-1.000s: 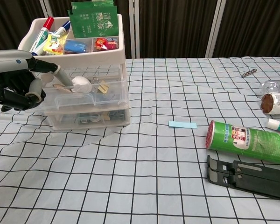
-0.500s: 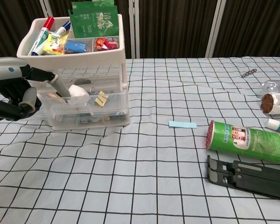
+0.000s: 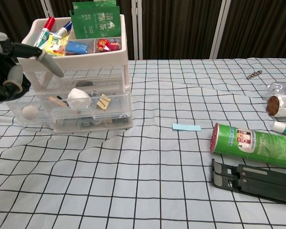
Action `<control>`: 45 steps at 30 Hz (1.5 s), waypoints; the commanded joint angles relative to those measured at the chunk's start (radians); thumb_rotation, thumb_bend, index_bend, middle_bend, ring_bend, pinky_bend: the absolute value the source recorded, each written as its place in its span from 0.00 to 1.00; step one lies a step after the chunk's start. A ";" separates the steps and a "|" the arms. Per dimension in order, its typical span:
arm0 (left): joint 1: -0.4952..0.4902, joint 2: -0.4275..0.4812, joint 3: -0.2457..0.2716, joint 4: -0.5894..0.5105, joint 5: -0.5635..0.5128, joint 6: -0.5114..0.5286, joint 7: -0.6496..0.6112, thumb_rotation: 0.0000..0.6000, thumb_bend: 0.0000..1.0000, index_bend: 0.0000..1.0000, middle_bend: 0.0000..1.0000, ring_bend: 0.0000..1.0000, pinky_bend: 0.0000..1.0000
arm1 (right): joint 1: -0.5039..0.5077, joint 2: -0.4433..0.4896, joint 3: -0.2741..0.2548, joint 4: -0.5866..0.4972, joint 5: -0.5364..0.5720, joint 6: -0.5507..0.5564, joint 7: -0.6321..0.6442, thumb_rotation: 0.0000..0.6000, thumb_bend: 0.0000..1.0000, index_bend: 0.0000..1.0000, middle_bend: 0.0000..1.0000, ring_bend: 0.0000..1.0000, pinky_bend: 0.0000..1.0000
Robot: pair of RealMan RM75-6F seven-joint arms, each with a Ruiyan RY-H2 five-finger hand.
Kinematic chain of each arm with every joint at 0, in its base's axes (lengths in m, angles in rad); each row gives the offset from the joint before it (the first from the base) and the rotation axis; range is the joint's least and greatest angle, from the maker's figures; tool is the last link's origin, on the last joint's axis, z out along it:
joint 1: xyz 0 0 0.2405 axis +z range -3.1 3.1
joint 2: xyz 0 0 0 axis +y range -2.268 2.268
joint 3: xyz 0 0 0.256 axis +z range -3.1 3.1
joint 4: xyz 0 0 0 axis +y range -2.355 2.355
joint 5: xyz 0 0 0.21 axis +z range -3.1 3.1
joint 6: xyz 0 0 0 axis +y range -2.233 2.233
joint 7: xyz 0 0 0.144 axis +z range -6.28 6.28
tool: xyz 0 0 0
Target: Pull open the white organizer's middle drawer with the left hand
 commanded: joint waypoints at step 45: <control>-0.288 0.210 -0.166 0.194 0.189 -0.288 0.107 1.00 0.00 0.50 0.95 0.85 0.78 | 0.007 -0.013 0.008 0.021 0.018 -0.015 0.012 1.00 0.11 0.01 0.00 0.00 0.00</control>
